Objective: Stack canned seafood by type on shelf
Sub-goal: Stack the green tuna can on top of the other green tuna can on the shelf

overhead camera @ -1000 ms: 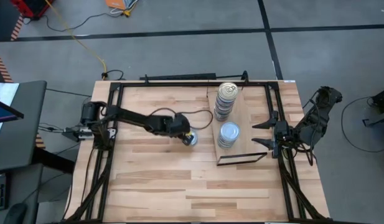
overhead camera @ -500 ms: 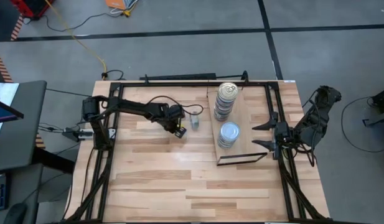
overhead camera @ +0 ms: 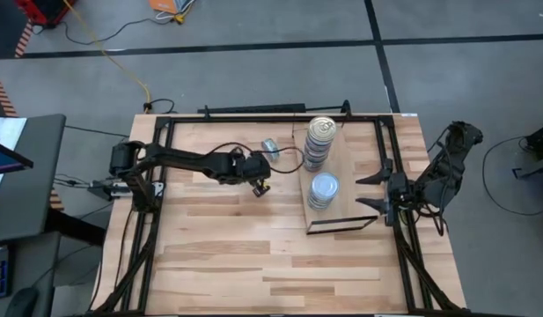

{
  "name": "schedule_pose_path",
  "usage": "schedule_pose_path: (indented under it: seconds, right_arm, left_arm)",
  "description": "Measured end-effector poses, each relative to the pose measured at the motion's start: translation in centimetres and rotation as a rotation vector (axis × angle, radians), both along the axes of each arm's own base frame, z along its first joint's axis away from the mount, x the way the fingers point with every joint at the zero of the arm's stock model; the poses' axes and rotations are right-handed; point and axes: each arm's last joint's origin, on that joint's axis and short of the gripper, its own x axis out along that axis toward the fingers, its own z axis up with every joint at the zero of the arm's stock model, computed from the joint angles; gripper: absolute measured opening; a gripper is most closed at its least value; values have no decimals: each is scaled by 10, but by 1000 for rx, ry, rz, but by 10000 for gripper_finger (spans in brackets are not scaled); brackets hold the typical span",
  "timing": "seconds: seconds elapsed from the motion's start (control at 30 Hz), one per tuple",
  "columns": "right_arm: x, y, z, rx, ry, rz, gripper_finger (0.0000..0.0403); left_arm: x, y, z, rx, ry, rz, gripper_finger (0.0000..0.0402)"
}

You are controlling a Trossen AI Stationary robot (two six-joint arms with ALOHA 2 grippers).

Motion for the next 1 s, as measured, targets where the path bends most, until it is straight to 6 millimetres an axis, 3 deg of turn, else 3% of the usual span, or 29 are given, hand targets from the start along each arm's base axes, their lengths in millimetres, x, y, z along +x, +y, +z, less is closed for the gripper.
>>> schedule_pose_path:
  seconds: [0.13, 0.27, 0.4, 0.5, 0.63, 0.8, 1.0]
  right_arm:
    - [2, 3, 1, 3, -5, 1, 277]
    - [5, 6, -1, -12, 9, 1, 277]
    - [8, 9, -3, -28, 22, 0, 277]
    - [8, 9, -4, -23, 26, -2, 277]
    - [8, 9, -5, -13, 33, -5, 277]
    - [8, 9, -5, -12, 33, -6, 277]
    - [7, 6, -1, -43, 10, -8, 277]
  left_arm:
    - [8, 0, 23, 115, -1, -57, 80]
    - [12, 15, 41, 151, 19, -122, 147]
    - [11, 35, 50, 195, 47, -140, 215]
    - [11, 47, 52, 278, 147, -302, 251]
    - [8, 57, 52, 415, 324, -521, 271]
    - [8, 67, 53, 502, 414, -738, 271]
    - [8, 78, 55, 492, 342, -790, 271]
